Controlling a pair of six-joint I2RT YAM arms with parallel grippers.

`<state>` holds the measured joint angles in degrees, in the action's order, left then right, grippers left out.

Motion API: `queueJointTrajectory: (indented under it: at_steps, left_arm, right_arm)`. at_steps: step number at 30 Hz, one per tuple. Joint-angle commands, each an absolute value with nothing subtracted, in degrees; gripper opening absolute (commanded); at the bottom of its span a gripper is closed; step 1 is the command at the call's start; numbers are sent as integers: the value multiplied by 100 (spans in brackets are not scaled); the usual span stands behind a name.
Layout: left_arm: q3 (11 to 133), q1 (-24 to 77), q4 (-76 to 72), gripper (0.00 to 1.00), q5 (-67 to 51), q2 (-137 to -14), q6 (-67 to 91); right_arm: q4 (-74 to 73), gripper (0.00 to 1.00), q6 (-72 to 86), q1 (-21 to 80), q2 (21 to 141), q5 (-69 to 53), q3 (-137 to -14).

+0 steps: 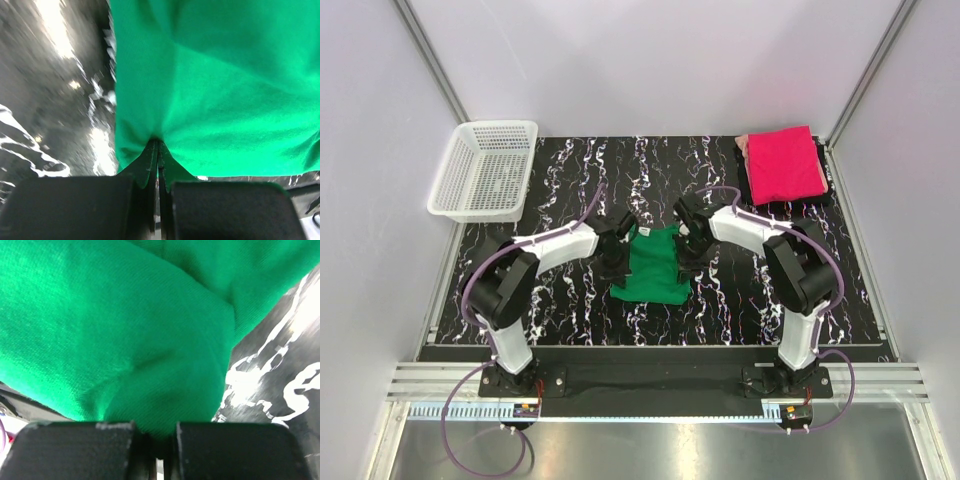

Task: Fold and stack the t-shirts
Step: Fold the tshirt

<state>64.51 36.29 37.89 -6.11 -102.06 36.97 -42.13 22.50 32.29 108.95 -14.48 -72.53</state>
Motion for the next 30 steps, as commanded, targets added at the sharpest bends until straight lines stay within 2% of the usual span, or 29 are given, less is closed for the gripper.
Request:
queueJointTrajectory:
  at_steps: [1, 16, 18, 19, 21, 23, 24, 30]
  left_arm:
    - [6276, 3823, 3832, 0, -738, -9835, 3867]
    - [5686, 4377, 3867, 0, -773, -8833, 4403]
    - [5783, 4377, 3902, 0, -677, -8772, 4377]
    - [5853, 4386, 3972, 2, -555, -8754, 4351]
    - [6160, 4368, 4051, 14, -449, -8736, 4228]
    - [6510, 4342, 4157, 29, -326, -8771, 4114]
    - [6617, 4316, 4183, 35, -290, -8815, 4096]
    - [7426, 4061, 4420, 36, -115, -9184, 4043]
  right_arm:
    - [-4517, 0, 2399, 3419, 10521, -1477, -7128]
    - [-4790, 0, 2444, 3683, 9958, -1336, -6803]
    - [-4903, 5, 2408, 3683, 9705, -1083, -6855]
    - [-4939, 8, 2417, 3674, 9547, -951, -6969]
    - [-5001, 21, 2443, 3683, 9039, -564, -7127]
    - [-5053, 41, 2391, 3674, 8764, -292, -7417]
    - [-5123, 37, 2321, 3674, 8606, -238, -7635]
    - [-5195, 38, 2136, 3621, 8657, -246, -7919]
